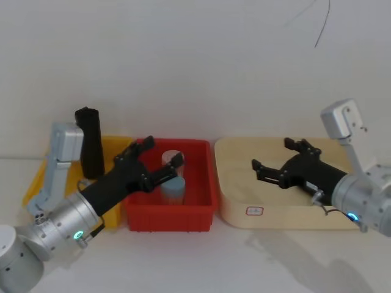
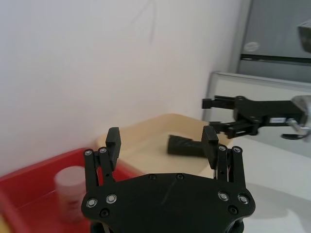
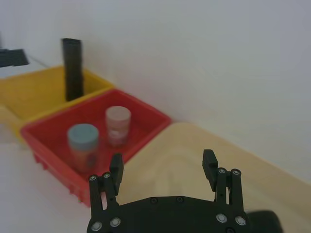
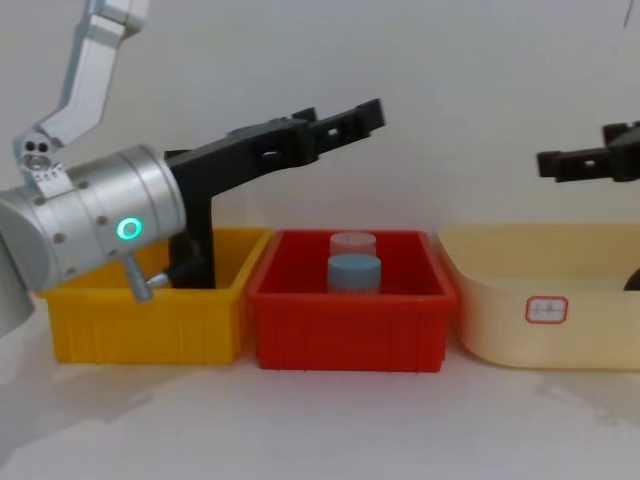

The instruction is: Pick up the garbage bag with the one hand and transfer it to the other hand.

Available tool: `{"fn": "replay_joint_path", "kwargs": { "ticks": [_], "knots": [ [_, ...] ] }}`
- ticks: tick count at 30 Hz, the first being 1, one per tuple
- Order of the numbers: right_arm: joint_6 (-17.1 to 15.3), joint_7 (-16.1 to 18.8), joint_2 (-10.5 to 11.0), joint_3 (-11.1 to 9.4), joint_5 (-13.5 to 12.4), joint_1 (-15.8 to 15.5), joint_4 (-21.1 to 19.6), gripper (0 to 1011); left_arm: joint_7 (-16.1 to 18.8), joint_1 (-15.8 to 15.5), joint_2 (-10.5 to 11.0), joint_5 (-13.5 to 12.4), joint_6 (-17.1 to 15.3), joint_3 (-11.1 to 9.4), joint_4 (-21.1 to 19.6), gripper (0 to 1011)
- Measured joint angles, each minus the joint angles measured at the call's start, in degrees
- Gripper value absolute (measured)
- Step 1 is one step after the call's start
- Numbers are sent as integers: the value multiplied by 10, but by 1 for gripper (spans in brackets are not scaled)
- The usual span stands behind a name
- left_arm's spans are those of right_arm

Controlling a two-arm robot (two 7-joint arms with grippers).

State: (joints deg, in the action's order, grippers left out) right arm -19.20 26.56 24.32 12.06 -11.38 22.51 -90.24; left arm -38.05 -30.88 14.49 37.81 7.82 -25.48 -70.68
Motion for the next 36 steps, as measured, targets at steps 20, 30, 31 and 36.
{"fn": "replay_joint_path", "kwargs": {
  "ticks": [20,30,31,36],
  "knots": [
    [15,56,-30,77,-1,73,67,1001,139,76,38,-43,13,61,-72,1000],
    [17,74,-48,105,-1,100,100,1001,201,110,51,-63,18,95,-96,1000],
    [17,78,-50,109,-2,104,105,1001,206,112,51,-64,18,98,-97,1000],
    [19,87,-61,123,-4,117,124,1001,226,124,55,-71,20,110,-105,1000]
  ]
}}
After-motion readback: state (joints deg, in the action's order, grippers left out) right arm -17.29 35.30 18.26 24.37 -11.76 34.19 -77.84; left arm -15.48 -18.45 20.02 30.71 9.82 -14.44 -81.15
